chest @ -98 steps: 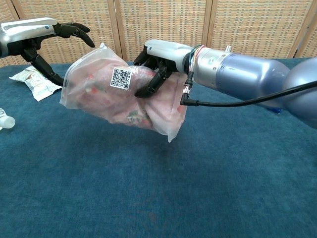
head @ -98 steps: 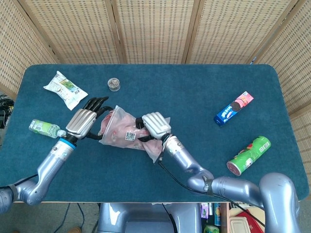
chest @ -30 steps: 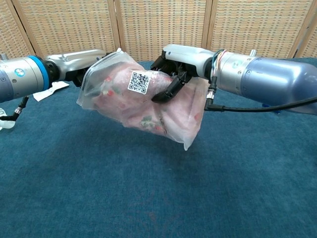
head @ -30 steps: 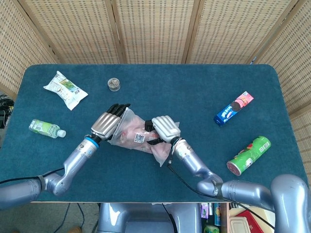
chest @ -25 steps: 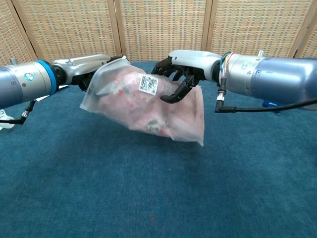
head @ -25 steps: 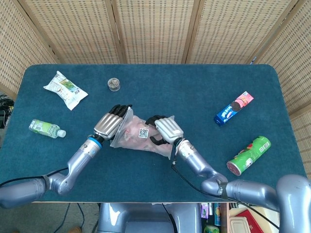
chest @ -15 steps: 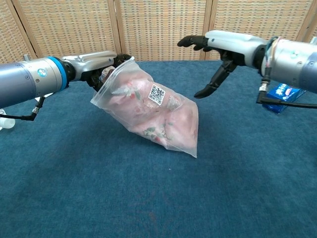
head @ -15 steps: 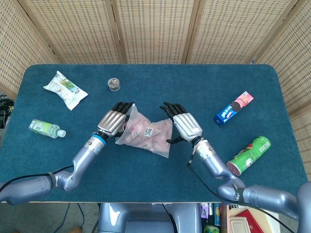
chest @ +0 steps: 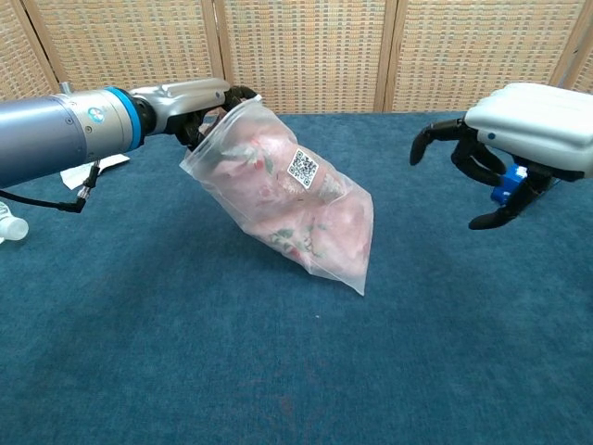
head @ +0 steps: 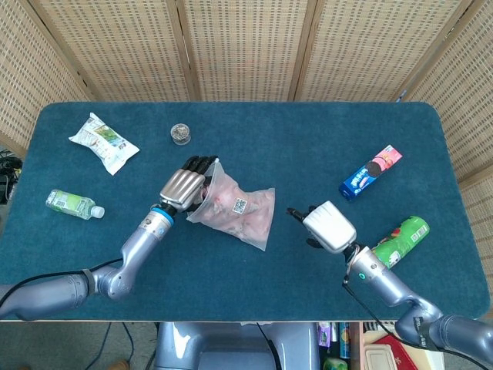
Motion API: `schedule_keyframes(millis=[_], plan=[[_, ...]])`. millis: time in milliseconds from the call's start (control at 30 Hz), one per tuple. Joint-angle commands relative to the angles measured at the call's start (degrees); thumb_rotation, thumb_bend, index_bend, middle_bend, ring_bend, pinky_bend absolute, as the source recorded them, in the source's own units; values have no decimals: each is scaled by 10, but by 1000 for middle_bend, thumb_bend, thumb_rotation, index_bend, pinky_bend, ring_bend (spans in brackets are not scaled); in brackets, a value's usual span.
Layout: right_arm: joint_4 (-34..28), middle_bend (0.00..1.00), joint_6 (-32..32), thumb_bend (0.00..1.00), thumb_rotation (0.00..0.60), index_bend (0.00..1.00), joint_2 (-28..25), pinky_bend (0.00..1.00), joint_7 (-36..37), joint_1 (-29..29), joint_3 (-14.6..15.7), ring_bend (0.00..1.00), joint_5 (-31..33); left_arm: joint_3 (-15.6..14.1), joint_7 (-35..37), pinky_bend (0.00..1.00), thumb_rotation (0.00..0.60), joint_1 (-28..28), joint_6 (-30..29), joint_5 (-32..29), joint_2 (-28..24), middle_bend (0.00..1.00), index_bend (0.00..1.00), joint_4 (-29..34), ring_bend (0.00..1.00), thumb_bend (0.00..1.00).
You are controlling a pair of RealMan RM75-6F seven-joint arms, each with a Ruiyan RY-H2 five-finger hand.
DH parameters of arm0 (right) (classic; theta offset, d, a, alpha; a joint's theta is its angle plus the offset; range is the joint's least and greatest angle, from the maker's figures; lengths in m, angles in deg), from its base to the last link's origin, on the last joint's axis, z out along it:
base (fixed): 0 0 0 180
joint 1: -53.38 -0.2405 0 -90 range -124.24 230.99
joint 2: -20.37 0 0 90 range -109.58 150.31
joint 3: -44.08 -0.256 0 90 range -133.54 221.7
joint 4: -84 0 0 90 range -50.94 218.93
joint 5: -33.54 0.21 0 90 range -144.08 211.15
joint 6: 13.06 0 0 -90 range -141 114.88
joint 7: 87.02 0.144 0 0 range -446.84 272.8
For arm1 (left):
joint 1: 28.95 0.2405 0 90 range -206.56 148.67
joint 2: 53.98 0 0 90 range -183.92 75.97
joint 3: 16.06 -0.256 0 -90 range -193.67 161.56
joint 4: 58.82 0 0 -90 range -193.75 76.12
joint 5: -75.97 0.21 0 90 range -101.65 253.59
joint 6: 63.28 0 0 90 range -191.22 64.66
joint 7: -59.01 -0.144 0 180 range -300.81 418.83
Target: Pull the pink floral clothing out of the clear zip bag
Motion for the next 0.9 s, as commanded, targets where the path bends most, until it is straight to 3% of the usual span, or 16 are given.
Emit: schedule_keyframes(millis=[33,233,367,533,900], plan=[[117,860,-79,0,600,376,26,989,3,8,51,795,-115,2,-5,0,600,-5,0,-7,1,0,661,4,0,552],[176,887,-99,61,600,407,63,1000,9,-9,58,825,-161,1,-19,0,600,-12,-5,-14,-2,0,660,12,0,552],[194,887,-83,154,600,407,86,1000,-1,-31,62,826,-184,-1,-26,0,600,-14,-8,-25,-4,0,660,19,0,551],[213,888,-63,200,600,407,117,1000,-25,-59,64,826,-210,-9,-38,0,600,-17,-14,-28,-5,0,660,20,0,552],[240,888,27,274,600,407,167,1000,-120,-103,37,826,-193,-6,-31,0,600,-23,-10,-52,-8,0,661,33,0,552]])
